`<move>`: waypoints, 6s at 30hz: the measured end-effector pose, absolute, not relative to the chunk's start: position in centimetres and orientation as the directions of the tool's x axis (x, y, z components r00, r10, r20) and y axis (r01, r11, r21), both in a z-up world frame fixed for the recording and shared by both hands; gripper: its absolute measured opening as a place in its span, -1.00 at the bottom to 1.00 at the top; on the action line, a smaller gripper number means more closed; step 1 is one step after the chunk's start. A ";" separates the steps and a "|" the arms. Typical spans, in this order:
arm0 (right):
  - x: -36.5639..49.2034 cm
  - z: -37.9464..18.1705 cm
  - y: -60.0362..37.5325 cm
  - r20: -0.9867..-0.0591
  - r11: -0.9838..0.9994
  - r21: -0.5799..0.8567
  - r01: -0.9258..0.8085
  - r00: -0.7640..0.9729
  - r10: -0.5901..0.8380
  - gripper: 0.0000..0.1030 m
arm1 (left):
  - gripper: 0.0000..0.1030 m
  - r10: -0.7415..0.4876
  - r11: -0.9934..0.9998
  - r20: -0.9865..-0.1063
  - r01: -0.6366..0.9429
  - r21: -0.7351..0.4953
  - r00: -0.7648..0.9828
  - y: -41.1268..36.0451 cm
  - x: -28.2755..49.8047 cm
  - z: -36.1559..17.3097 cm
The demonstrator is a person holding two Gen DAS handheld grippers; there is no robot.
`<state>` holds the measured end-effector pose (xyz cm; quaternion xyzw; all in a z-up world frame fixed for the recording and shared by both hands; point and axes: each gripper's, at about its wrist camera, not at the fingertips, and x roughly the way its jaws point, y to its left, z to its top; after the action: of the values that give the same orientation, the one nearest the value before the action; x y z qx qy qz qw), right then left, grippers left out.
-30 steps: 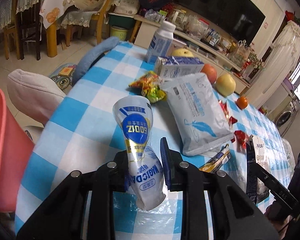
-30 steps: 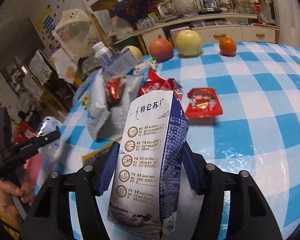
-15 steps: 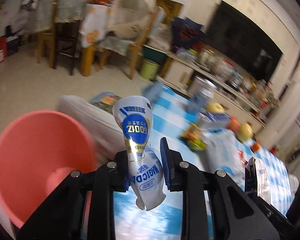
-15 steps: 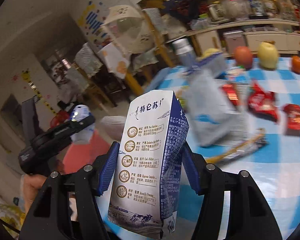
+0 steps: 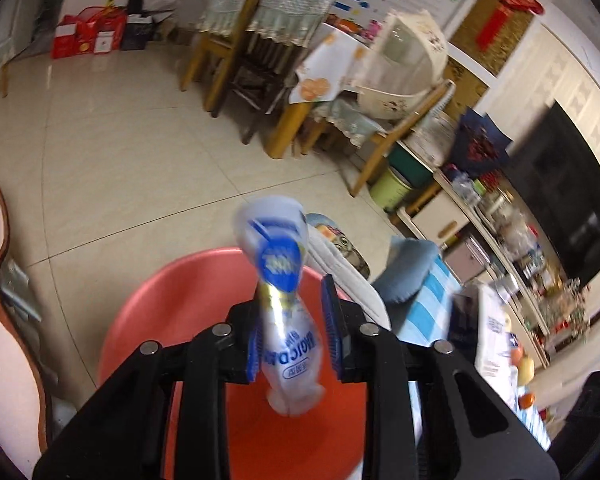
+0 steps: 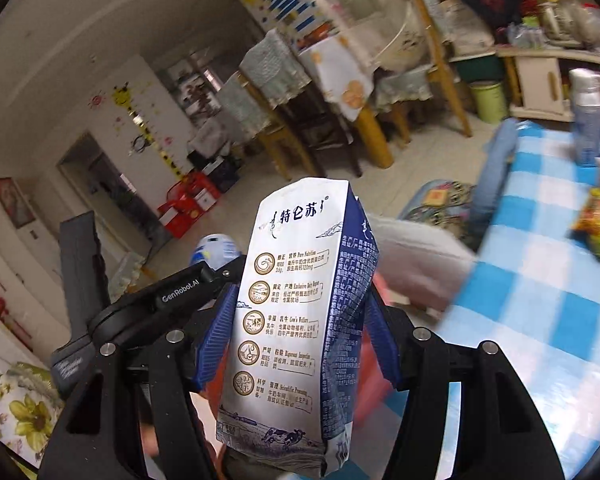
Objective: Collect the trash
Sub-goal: 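Carry carton and bottle over the pink bucket and open both tools, then move left tool to the grey wet-wipes pack while right tool approaches the red snack packet, then close left tool on the wet-wipes pack while right tool grasps the red cartoon snack packet, then lift both packs, carry them over the pink bucket and open both tools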
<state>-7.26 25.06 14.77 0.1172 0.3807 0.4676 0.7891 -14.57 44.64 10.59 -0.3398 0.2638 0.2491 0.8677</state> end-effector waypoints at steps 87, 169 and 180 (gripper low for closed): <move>-8.3 11.8 -14.0 -0.607 0.958 0.202 -0.202 0.742 0.285 0.87 | 0.79 -0.239 0.963 -0.678 0.079 -0.258 0.696 12.2 -0.8 6.6; 2.2 3.8 -18.1 -0.773 0.977 0.211 -0.028 0.607 0.184 -0.04 | 0.52 -0.250 0.929 -0.701 -0.039 -0.368 0.667 16.1 2.4 5.0; 1.2 4.8 -17.4 -0.751 0.981 0.186 -0.055 0.636 0.178 -0.06 | 0.52 -0.201 0.942 -0.682 -0.053 -0.332 0.703 18.3 0.6 6.5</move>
<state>1.18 -17.41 4.85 0.0728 0.4215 0.0646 0.9016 0.58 18.28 6.45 -0.1657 0.3831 -0.0409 0.9078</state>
